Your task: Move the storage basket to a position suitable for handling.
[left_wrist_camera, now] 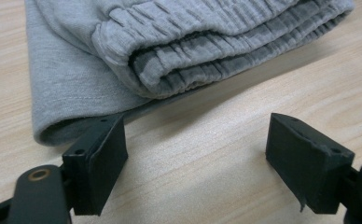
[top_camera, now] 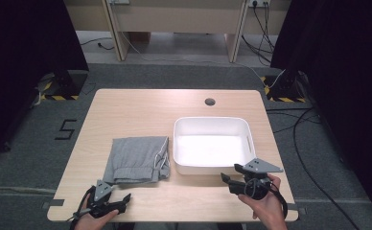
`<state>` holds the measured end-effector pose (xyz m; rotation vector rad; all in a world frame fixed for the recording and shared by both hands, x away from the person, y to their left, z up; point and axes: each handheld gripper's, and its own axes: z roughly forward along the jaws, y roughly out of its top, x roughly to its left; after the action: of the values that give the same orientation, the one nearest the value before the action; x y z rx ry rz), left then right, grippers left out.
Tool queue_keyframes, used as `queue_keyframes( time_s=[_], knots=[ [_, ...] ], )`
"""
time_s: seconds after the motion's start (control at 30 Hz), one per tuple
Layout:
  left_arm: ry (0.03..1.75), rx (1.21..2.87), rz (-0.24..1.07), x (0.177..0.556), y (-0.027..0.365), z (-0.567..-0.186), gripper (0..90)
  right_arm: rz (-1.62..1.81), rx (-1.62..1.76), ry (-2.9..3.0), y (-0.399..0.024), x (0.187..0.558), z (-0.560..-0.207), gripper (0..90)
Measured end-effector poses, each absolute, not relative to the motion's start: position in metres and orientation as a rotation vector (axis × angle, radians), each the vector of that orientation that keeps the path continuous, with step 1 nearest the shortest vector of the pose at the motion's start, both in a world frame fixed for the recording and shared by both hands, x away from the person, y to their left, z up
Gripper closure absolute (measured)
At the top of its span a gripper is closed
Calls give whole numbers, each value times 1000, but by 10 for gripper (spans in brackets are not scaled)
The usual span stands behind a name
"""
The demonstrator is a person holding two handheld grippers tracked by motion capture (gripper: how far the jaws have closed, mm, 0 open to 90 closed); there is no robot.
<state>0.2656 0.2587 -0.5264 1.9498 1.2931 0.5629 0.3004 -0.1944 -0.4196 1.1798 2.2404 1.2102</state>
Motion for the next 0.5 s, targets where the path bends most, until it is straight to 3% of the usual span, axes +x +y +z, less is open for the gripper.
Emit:
queue_keyframes(
  time_s=[0.3,0.5],
  knots=[
    [1293,1955,559,266,259,-526,194,1249,1083,2335,-162,292,-426,395],
    [1322,1936,486,267,266,-521,230,1258,1033,2396,-141,291,-433,401]
  ],
)
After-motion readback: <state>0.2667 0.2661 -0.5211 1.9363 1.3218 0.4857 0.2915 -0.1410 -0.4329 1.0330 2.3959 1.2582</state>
